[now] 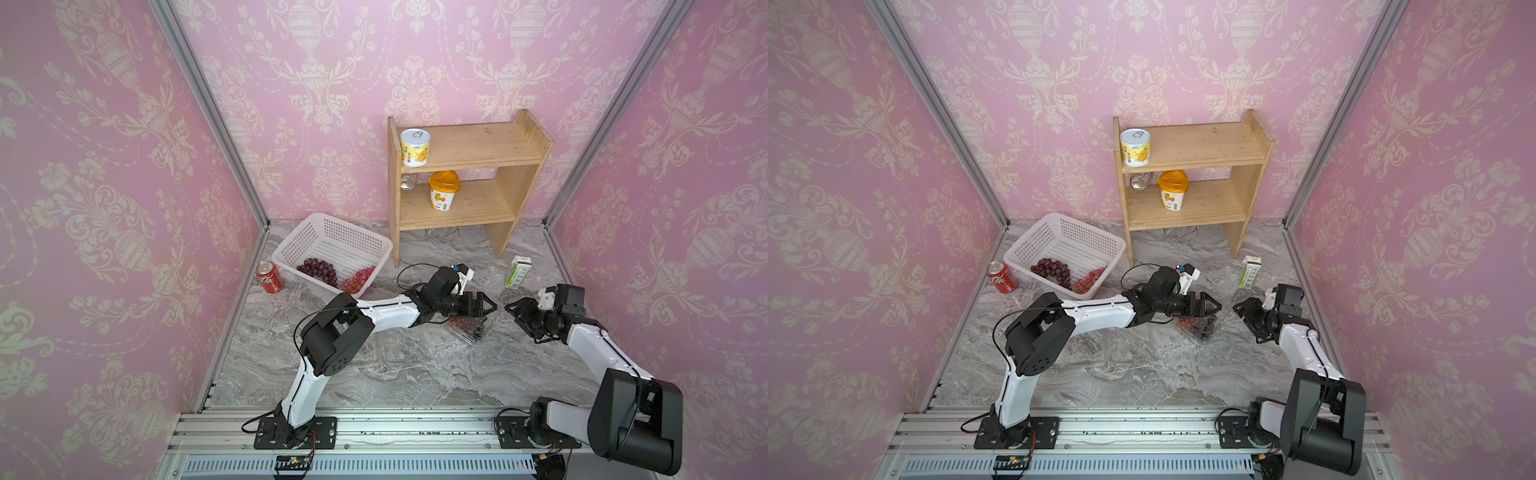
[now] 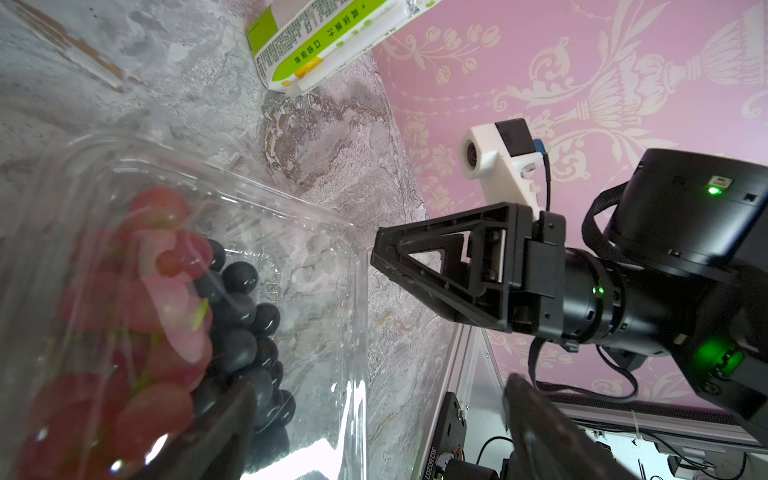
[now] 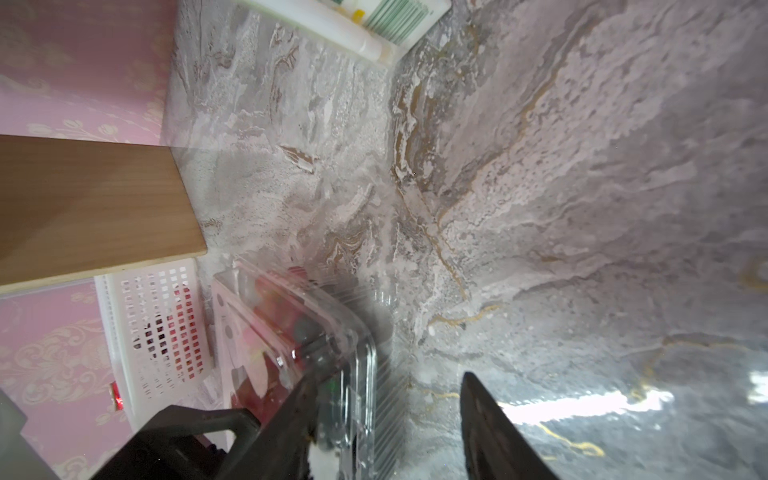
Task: Pack grapes into containers
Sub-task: Close the packing box at the center of the board.
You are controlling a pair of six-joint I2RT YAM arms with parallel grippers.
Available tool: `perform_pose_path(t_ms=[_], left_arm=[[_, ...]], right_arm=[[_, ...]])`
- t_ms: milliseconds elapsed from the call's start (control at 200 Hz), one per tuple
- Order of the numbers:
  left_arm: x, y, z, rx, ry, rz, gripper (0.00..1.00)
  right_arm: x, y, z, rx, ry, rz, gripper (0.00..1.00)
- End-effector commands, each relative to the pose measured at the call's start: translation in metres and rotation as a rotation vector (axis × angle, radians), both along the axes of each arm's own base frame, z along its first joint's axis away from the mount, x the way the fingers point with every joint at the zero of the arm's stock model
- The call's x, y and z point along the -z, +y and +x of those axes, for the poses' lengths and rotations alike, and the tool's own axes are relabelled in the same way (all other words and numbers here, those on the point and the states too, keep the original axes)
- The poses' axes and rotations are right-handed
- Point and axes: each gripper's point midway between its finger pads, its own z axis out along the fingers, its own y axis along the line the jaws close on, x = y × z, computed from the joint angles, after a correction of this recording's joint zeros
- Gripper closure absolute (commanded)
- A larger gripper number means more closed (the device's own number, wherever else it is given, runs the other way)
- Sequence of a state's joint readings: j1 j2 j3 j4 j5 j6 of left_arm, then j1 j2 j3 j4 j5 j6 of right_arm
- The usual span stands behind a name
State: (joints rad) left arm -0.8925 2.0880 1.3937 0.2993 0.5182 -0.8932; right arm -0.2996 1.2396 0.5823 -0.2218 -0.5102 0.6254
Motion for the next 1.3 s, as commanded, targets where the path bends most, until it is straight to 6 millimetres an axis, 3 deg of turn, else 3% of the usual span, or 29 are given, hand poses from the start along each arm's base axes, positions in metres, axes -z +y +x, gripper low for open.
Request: perform_pose_path(t_ms=[0,330,1296], left_arm=[[0.014,0.001,0.0,-0.008,0.015,0.03,0.06],[0.016,0.001,0.001,0.002,-0.001,0.057,0.06],[0.029,0.011,0.001,-0.008,-0.006,0.108,0.06]], right_arm=[[-0.001,0.004,0.01,0.008,-0.05,0.05,0.47],[0.011,0.006,0.018,-0.001,-0.059,0.079,0.59],[0.026,0.032,0.018,-0.015,-0.051,0.101,0.74]])
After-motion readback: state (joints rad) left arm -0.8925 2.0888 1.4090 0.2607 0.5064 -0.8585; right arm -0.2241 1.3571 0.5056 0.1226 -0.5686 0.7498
